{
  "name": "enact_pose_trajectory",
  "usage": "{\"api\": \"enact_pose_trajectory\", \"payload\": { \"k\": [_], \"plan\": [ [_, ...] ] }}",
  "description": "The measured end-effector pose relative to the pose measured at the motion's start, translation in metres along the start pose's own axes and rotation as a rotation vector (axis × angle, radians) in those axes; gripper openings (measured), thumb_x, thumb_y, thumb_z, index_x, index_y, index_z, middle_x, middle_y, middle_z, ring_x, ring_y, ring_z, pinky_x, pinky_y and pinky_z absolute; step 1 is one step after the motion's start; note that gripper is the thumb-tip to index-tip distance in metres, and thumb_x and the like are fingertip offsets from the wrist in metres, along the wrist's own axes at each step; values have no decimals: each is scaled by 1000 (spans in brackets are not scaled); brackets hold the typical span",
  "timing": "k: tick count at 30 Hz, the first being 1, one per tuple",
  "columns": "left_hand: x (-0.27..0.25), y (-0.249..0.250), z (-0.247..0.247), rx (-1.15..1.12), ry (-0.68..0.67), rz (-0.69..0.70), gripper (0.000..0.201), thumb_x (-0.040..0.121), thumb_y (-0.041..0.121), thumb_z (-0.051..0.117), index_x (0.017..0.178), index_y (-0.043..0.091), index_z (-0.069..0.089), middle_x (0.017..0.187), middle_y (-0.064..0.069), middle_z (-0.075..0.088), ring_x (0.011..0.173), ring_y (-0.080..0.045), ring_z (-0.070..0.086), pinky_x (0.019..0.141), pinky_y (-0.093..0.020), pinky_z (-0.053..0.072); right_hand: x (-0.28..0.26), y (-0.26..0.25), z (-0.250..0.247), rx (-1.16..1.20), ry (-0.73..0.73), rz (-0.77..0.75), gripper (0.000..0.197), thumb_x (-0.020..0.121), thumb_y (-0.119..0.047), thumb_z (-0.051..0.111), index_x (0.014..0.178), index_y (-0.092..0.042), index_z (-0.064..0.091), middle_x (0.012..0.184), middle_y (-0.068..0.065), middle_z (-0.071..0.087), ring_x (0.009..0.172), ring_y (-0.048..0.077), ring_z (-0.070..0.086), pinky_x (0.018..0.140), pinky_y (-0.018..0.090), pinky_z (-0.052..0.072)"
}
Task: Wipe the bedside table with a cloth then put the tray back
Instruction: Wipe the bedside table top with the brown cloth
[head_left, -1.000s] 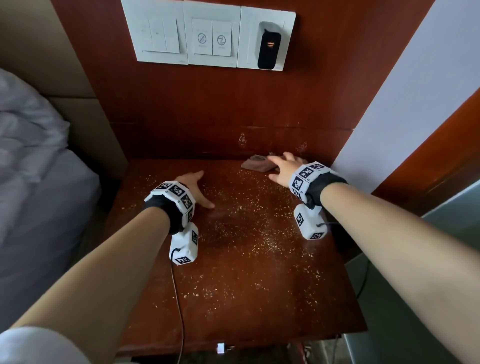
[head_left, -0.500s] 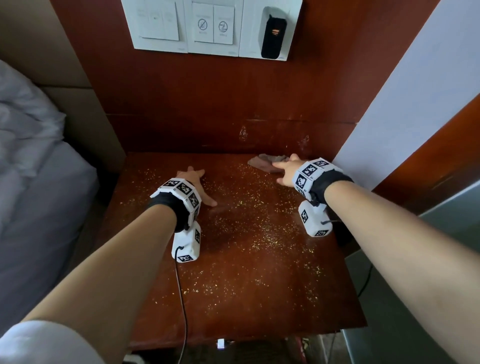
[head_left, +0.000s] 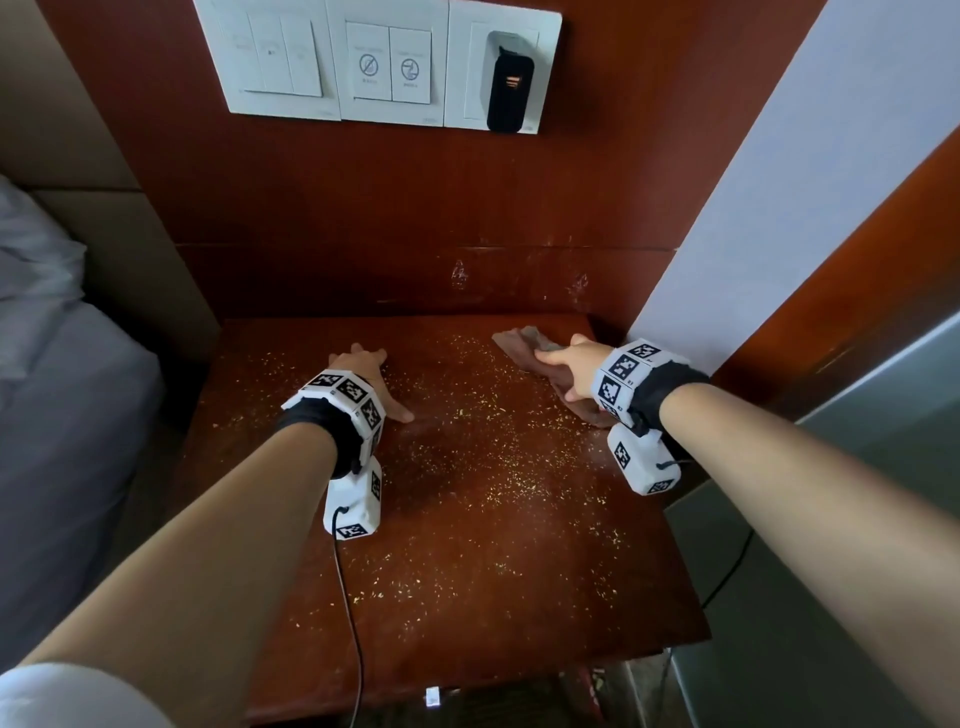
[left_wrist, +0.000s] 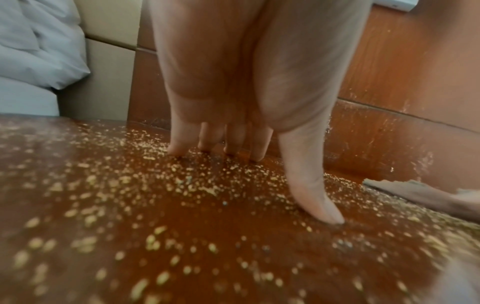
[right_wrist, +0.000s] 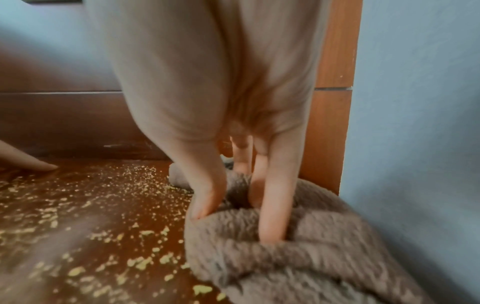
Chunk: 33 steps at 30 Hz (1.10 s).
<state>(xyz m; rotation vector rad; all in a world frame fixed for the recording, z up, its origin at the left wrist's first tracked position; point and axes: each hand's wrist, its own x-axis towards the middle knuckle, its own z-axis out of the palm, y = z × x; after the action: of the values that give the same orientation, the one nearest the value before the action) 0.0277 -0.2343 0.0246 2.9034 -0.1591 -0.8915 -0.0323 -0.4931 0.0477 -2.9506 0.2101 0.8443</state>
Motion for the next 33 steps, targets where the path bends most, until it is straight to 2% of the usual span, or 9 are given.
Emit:
{"api": "enact_pose_trajectory", "payload": {
  "k": [4, 7, 9, 13, 15, 18, 21, 27, 33],
  "plan": [
    [1, 2, -1, 12, -13, -11, 108, 73, 43, 76, 153, 23, 7, 160, -7, -5, 147, -34, 2, 114, -50, 28, 9, 0, -3, 24, 19, -23, 80, 91, -17, 62, 152, -33, 13, 136, 16, 31, 120, 41, 47, 90, 30, 42],
    [1, 4, 0, 40, -7, -7, 108, 74, 45, 75, 154, 22, 6, 160, -9, -4, 147, -36, 2, 116, -49, 25, 24, -4, -7, 42, 56, -37, 78, 91, -21, 62, 152, -31, 15, 139, 18, 30, 123, 40, 44, 97, 34, 42],
    [1, 5, 0, 53, 1, -6, 108, 74, 46, 74, 154, 21, 6, 160, -10, -3, 147, -37, 2, 116, -48, 24, 32, -10, -9, -5, 79, -50, 75, 91, -27, 61, 152, -31, 16, 138, 18, 29, 123, 40, 44, 100, 38, 40],
    [1, 6, 0, 66, 6, -4, 107, 74, 47, 74, 154, 21, 7, 160, -11, -2, 147, -37, 3, 117, -47, 21, 39, -20, -14, -165, 234, -80, 76, 84, -41, 67, 147, -36, 25, 135, 10, 25, 120, 34, 39, 94, 41, 43],
    [2, 6, 1, 71, 11, -6, 107, 74, 47, 74, 154, 21, 8, 160, -11, -1, 146, -38, 3, 117, -48, 22, 40, -21, -11, -220, 273, -131, 75, 85, -40, 66, 147, -39, 24, 146, 7, 20, 127, 32, 31, 98, 42, 40],
    [2, 5, 1, 62, 11, -12, 107, 73, 47, 75, 154, 22, 8, 160, -10, -1, 147, -37, 3, 116, -49, 25, 44, -17, -1, -111, 167, -224, 72, 92, -27, 58, 151, -35, 17, 161, 0, 8, 145, 31, 12, 115, 42, 22],
    [3, 6, 0, 74, 5, -19, 108, 73, 47, 75, 154, 22, 7, 160, -10, 0, 147, -37, 5, 115, -49, 27, 39, -13, 2, -42, 86, -243, 76, 93, -32, 56, 153, -27, 9, 161, 2, 3, 148, 28, 1, 119, 39, 8],
    [4, 5, -1, 84, 4, -24, 109, 72, 47, 75, 154, 22, 7, 160, -10, -1, 147, -37, 6, 115, -50, 27, 25, -12, 16, -99, 10, -283, 90, 86, -54, 56, 153, -27, 2, 161, 3, -1, 148, 29, -4, 121, 47, 9],
    [2, 5, 0, 83, 10, -21, 108, 73, 47, 75, 154, 23, 7, 160, -11, -3, 146, -37, 6, 115, -49, 26, 5, -9, 28, -83, -11, -299, 89, 86, -45, 60, 153, -28, 4, 161, 4, -1, 148, 30, -3, 121, 48, 10]
  ]
}}
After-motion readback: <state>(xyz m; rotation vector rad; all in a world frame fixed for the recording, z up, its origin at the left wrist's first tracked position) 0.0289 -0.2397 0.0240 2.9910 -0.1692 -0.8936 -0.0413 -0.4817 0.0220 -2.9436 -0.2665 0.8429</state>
